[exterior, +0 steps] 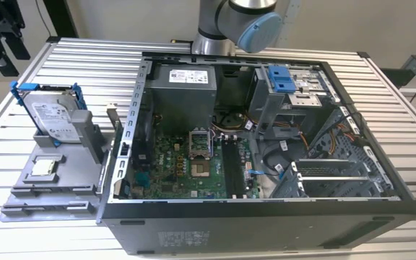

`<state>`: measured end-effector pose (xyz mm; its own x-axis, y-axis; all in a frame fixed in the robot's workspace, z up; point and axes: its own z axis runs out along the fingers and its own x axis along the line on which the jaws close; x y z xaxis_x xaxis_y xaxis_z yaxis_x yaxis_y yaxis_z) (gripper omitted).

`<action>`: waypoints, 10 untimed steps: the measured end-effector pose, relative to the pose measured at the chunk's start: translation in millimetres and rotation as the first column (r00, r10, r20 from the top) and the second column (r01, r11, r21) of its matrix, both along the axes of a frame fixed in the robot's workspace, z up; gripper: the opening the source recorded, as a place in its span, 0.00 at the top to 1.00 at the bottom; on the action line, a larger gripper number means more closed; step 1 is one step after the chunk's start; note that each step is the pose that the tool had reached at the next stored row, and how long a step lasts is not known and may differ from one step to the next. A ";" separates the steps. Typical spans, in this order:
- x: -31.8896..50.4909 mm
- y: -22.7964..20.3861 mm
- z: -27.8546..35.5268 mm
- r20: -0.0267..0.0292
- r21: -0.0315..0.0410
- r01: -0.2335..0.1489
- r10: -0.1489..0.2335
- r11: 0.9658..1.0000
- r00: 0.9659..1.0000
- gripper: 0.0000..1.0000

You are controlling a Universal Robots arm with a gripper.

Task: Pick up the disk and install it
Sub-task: 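Pick up the disk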

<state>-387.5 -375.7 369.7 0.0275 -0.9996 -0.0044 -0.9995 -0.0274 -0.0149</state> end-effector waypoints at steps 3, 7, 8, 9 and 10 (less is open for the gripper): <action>0.0 0.0 -5.4 0.001 -0.001 0.000 0.000 1.000 1.000 0.00; -0.2 0.0 -12.4 0.001 -0.002 0.000 0.000 1.000 1.000 0.00; -0.2 0.0 -14.4 0.001 -0.002 0.000 0.000 1.000 1.000 0.00; -0.3 0.0 -16.2 0.001 -0.002 0.000 0.000 1.000 1.000 0.00; -0.3 0.0 -18.0 0.001 -0.001 0.000 0.000 1.000 1.000 0.00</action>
